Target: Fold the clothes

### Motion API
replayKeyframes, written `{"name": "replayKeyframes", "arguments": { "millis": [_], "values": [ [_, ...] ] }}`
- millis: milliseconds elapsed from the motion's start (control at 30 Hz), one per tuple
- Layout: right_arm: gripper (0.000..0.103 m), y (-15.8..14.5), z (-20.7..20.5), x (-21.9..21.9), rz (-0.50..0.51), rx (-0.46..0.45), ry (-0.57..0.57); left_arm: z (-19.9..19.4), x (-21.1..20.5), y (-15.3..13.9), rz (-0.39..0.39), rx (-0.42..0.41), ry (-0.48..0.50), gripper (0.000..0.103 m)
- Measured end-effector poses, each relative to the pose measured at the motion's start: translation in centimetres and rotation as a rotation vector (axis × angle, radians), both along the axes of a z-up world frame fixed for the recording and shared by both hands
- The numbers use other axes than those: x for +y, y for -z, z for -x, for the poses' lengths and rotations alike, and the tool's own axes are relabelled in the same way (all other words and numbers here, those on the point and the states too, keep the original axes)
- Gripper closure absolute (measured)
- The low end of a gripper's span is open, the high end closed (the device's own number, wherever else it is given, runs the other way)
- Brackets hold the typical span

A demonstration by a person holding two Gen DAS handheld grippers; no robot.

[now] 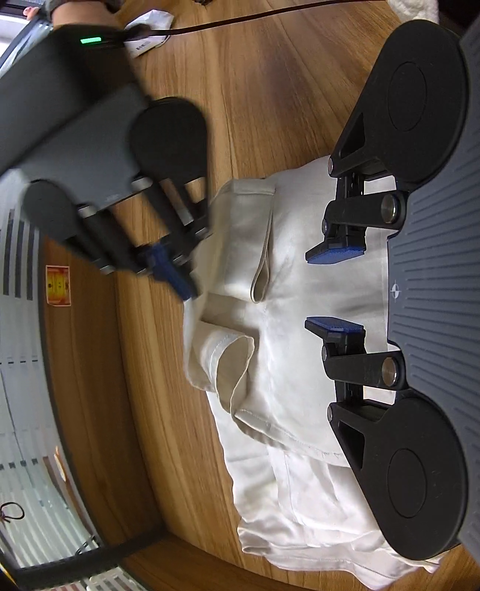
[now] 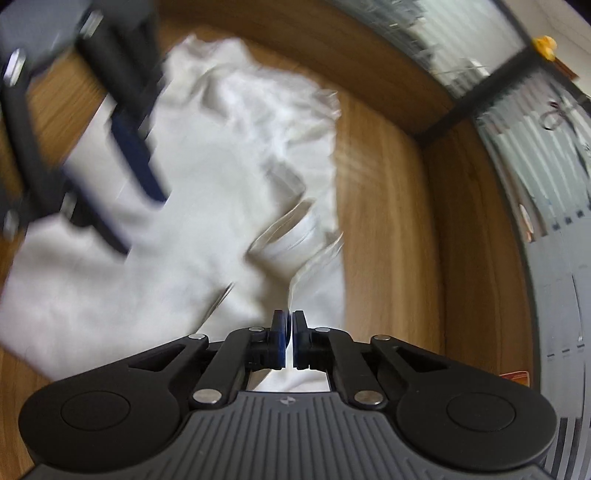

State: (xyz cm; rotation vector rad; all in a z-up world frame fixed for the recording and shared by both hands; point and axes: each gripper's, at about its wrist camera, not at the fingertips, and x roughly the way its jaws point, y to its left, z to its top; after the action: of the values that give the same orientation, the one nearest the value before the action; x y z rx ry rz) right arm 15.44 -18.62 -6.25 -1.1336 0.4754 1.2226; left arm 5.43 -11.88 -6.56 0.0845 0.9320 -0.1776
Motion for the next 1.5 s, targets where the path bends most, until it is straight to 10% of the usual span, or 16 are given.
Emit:
{"name": "replayKeyframes", "arguments": {
  "millis": [433,500,600,1167,1500],
  "values": [
    [0.098,-1.3,-3.9,6.0,-0.123,-0.021,0.116,-0.3,3.6,-0.2,0.047,-0.011,-0.004,0.067],
    [0.073,-1.1,-3.9,6.8,-0.139,-0.039,0.122,-0.5,4.1,-0.2,0.047,-0.011,-0.005,0.067],
    [0.066,-1.2,-3.9,7.6,-0.161,-0.06,0.142,-1.2,4.7,-0.2,0.058,-0.014,0.002,0.067],
    [0.056,-2.6,-3.5,-0.5,-0.098,-0.013,0.528,-8.7,5.5,2.5,0.152,0.044,0.129,0.067],
    [0.056,-0.2,-4.4,-2.7,-0.129,0.163,0.757,-11.1,9.0,1.4,0.183,-0.107,-0.137,0.067]
  ]
}}
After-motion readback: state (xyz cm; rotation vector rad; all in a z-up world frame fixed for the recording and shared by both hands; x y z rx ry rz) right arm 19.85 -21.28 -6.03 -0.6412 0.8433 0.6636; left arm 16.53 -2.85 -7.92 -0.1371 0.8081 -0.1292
